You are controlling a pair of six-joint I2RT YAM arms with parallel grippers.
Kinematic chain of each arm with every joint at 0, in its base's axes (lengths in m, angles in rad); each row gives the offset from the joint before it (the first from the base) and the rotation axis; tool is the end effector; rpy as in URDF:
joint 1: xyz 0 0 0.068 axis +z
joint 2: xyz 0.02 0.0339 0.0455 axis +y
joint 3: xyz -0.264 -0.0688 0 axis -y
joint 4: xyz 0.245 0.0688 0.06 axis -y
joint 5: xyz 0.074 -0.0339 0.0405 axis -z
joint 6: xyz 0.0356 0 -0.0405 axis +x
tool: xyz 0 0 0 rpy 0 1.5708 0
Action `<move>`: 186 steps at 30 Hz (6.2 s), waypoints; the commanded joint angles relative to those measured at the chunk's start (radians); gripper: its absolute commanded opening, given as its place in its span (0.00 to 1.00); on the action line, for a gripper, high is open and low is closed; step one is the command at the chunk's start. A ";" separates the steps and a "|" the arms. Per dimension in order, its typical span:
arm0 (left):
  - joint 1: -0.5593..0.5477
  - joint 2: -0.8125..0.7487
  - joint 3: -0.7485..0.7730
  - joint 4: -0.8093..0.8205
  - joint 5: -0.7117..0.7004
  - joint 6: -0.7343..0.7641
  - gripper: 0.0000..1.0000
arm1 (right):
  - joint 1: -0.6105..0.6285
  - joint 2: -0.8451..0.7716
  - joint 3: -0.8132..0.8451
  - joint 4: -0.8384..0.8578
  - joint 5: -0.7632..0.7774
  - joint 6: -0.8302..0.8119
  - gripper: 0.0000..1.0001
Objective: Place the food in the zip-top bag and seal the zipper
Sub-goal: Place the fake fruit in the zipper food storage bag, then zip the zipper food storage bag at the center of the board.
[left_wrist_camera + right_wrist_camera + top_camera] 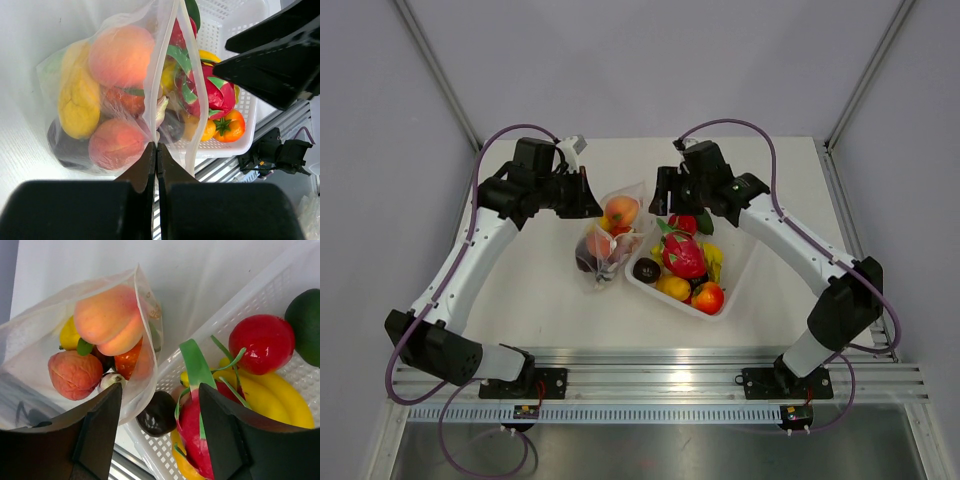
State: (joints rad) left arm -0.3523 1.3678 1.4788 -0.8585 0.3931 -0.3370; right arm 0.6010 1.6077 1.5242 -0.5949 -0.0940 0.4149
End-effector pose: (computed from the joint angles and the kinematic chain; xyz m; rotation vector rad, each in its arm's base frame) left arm 0.2600 -0.1101 0.3862 0.2247 2.3738 -0.7956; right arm 0.2984 0.2086 0.3480 -0.2684 2.3124 0.6372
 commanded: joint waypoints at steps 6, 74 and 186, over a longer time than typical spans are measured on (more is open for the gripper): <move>-0.004 -0.055 0.002 0.055 0.023 0.006 0.00 | 0.011 0.081 -0.006 0.061 -0.144 0.035 0.48; 0.151 -0.475 -0.471 0.343 -0.155 0.204 0.66 | 0.149 0.078 -0.159 0.658 -0.191 0.608 0.00; 0.251 -0.170 -0.181 -0.020 0.696 0.872 0.00 | 0.160 0.262 0.404 0.053 -1.004 -0.998 0.58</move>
State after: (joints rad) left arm -0.1055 1.1919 1.2602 -0.8909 1.0451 0.5087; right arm 0.7475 1.8530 1.8709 -0.5167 -1.0424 -0.5728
